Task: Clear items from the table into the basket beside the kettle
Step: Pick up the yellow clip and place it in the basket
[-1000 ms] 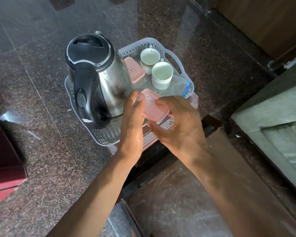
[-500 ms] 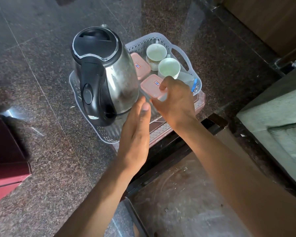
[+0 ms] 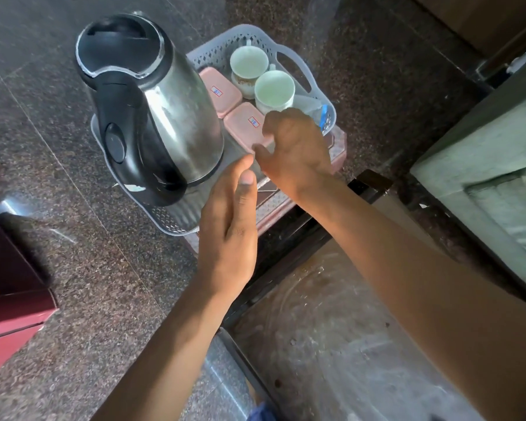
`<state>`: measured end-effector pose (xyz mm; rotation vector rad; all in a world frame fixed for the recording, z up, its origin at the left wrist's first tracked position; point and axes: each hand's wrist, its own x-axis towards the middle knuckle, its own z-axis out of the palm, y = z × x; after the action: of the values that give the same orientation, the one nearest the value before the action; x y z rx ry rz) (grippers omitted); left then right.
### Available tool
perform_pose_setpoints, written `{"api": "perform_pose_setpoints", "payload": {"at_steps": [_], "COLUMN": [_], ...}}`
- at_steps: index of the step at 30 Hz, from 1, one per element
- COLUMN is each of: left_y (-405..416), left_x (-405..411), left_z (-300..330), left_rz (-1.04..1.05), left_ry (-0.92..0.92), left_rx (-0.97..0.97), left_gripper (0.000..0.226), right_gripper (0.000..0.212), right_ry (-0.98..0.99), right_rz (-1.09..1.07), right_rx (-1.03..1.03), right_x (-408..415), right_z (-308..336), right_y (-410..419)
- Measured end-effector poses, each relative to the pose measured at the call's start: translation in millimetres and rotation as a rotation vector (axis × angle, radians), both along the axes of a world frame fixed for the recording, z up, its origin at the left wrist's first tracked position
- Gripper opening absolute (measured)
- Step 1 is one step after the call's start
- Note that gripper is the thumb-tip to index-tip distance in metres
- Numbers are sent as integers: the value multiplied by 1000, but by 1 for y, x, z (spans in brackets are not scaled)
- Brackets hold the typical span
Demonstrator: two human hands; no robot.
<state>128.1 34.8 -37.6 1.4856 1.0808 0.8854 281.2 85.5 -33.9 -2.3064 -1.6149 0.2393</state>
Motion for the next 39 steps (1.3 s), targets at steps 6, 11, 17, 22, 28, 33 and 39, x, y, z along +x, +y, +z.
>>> {"api": "perform_pose_setpoints", "payload": {"at_steps": [6,11,17,22,28,33,39], "left_y": [-33,-75,-172,-262,-356,-421,-486], "left_x": [8,20,38,57,80,97,111], "left_z": [10,13,11,19,19,10,-12], "left_rz": [-20,-168,-362,-549,-858,-1063,-1216], "left_ry": [-25,-49,83,105,159,231,331], "left_rx": [106,108,12,-148,-243,-261,-366], "left_gripper": [46,27,29,21,21,33,38], "right_gripper": [22,22,22,21,26,30,32], "right_ry": [54,96,62,106,108,167,225], "right_rz": [-185,-288,-383,-518,-639,-916,-1144], "right_rx": [328,390,308,202,65,-192,-430], "right_x": [10,14,21,16,7,15,20], "right_z": [26,30,23,26,16,-13,-54], "right_y": [-102,-198,-342,-466,-615,-717,-802]}}
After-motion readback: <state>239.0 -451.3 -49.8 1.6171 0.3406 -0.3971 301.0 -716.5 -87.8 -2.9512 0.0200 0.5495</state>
